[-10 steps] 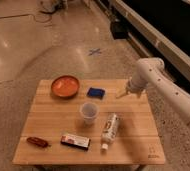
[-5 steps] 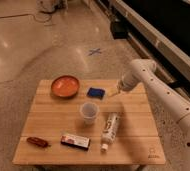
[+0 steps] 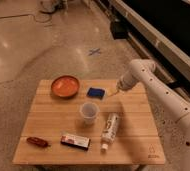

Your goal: Place the white sponge in the ceramic cup

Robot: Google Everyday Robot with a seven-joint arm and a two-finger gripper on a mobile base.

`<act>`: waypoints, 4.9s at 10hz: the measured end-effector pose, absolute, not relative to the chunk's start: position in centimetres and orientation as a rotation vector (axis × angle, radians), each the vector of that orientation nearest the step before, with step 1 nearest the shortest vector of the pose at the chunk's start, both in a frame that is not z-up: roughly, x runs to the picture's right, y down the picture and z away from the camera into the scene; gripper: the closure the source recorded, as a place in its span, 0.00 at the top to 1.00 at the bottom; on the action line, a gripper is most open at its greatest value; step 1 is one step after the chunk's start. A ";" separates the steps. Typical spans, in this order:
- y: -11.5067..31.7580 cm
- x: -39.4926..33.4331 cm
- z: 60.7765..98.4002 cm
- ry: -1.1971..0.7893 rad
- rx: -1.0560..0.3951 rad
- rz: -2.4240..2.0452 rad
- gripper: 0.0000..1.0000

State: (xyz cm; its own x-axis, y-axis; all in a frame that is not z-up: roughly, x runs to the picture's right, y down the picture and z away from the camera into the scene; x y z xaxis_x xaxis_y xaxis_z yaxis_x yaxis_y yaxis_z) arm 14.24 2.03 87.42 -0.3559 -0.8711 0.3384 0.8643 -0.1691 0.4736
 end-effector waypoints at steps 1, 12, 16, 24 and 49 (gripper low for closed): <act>2.0 14.3 87.5 -0.715 0.012 -1.797 0.80; 0.5 9.6 95.3 -0.648 0.273 -2.207 0.80; 1.1 7.3 98.1 -0.725 0.316 -2.278 0.80; 1.5 4.3 100.4 -0.819 0.333 -2.312 0.46; 7.5 2.4 75.5 -1.030 0.322 -2.291 0.00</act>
State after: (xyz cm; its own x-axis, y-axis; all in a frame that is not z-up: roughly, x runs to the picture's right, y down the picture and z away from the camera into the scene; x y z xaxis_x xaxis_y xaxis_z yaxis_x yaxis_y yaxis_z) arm 2.37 7.55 75.47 -0.7910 -0.6114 0.0234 0.4232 -0.5192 0.7425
